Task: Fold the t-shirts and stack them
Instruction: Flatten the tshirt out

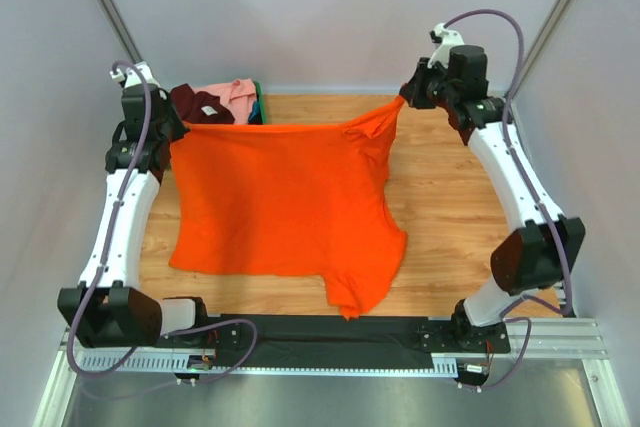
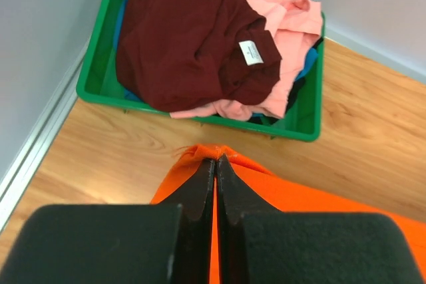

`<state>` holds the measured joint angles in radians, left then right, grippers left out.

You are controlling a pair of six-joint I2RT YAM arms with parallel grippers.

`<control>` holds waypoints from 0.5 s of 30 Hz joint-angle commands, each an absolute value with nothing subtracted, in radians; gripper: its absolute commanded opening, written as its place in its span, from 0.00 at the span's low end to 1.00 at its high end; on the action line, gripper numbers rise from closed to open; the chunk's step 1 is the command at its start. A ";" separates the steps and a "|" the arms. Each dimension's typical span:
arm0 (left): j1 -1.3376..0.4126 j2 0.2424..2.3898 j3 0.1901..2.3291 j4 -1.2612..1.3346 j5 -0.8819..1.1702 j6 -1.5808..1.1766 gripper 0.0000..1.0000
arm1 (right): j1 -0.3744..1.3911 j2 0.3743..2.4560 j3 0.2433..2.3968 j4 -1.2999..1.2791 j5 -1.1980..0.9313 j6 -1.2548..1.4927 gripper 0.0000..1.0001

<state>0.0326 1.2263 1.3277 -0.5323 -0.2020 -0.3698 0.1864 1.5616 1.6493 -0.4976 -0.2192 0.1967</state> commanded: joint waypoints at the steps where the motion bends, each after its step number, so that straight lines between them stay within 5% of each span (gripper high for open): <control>1: 0.035 1.282 1.342 -0.345 -0.253 -0.292 0.00 | 0.181 1.635 1.672 -0.299 -0.293 0.167 0.00; 15: 0.038 1.583 1.476 -0.314 -0.259 -0.239 0.00 | 0.179 2.002 1.858 -0.298 -0.252 0.273 0.00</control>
<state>0.0334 1.5761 1.4269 -0.3668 -0.2386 -0.2775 0.1864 2.0029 1.8061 -0.3336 -0.2813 0.2268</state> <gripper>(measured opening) 0.007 0.007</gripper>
